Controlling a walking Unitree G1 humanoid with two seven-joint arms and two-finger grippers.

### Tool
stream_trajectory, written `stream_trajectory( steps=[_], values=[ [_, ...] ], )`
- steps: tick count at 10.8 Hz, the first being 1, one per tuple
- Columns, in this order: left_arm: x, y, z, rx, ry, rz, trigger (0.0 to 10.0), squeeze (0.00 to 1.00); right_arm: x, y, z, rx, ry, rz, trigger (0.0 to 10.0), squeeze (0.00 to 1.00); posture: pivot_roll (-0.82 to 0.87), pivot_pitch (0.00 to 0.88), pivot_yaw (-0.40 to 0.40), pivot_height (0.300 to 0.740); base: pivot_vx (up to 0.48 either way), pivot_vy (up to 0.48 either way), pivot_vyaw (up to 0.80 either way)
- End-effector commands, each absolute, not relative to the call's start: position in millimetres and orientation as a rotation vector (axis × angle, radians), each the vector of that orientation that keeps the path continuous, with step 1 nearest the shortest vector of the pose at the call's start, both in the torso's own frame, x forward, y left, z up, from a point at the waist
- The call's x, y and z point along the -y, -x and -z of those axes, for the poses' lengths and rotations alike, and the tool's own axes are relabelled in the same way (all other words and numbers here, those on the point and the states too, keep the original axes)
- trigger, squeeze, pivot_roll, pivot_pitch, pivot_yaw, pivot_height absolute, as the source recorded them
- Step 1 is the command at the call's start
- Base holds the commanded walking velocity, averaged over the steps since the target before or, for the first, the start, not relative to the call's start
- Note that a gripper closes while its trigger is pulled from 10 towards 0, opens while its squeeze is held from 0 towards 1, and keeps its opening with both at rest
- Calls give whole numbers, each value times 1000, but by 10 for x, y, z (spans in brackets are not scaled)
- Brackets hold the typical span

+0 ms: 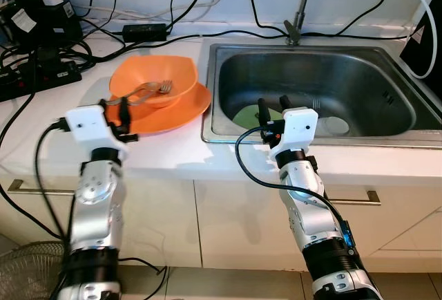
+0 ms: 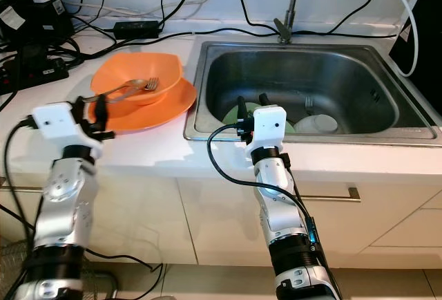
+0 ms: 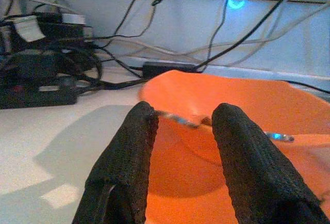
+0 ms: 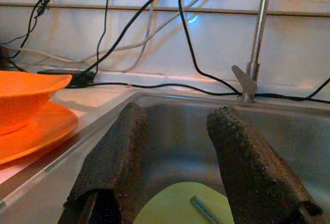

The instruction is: Kitchen organization

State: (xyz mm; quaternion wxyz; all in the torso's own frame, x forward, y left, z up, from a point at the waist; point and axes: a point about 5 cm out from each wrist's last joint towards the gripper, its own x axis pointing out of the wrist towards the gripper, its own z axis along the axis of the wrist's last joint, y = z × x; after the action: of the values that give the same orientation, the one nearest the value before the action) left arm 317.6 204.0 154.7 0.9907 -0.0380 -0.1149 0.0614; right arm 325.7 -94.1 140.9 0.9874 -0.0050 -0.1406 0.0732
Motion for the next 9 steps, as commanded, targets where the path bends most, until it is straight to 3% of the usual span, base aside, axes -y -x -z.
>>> stream_trajectory(
  steps=[1,6,7,9],
  values=[
    [-2000,-3214,-1613,258,81,-104,10000,0,925,-3273,-1426,286,21,-148,10000,0,122,0,16,740,0,0,0],
    [-2013,-3245,-1640,275,71,-125,10000,0,926,-3274,-1417,280,22,-146,10000,0,120,0,13,740,0,0,0],
    [-2015,-3238,-1629,276,77,-131,0,0,928,-3276,-1419,281,21,-145,10000,0,122,0,11,740,0,0,0],
    [-2015,-3234,-1627,278,79,-136,0,0,921,-3279,-1422,281,20,-148,10000,0,126,0,12,740,0,0,0]
  ],
)
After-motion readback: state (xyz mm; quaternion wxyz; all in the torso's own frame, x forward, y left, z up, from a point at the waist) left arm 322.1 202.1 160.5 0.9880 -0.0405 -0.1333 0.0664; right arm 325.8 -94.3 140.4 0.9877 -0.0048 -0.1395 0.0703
